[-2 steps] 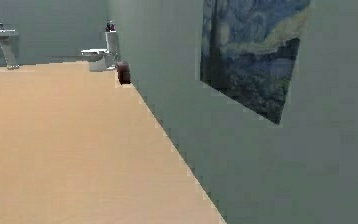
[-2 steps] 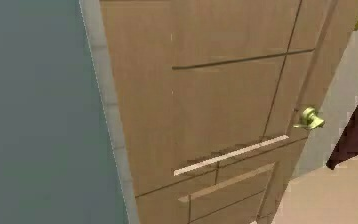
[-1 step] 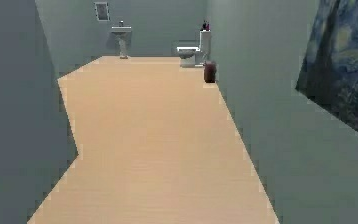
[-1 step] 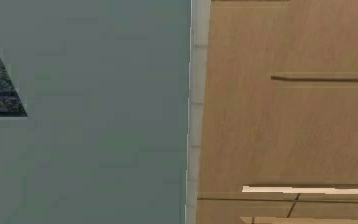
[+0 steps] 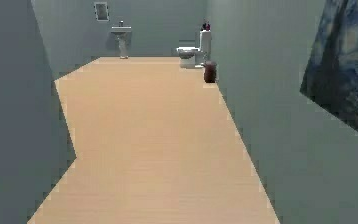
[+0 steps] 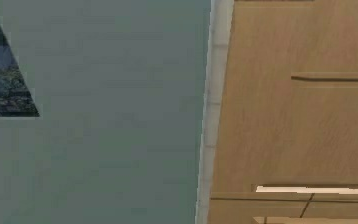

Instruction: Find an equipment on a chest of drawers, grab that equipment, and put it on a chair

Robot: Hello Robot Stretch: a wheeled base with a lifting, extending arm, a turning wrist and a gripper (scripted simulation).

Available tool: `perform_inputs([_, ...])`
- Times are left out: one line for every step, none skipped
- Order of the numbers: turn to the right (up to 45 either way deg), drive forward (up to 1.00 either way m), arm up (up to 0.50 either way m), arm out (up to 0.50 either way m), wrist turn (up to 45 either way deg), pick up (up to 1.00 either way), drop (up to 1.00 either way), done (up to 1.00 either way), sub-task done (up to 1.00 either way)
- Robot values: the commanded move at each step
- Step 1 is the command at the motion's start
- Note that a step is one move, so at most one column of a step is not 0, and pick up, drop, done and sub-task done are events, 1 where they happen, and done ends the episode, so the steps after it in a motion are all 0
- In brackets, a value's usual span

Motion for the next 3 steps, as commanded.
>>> perform_inputs([-15.0,0.00,0.00,0.00,0.0,0.00,0.00,0.00,0.00])
perform_inputs([0.0,1.00,0.00,0.00,0.0,0.00,0.00,0.00,0.00])
perform_inputs([-3.0,0.00,0.00,0.00,0.0,0.00,0.00,0.00,0.00])
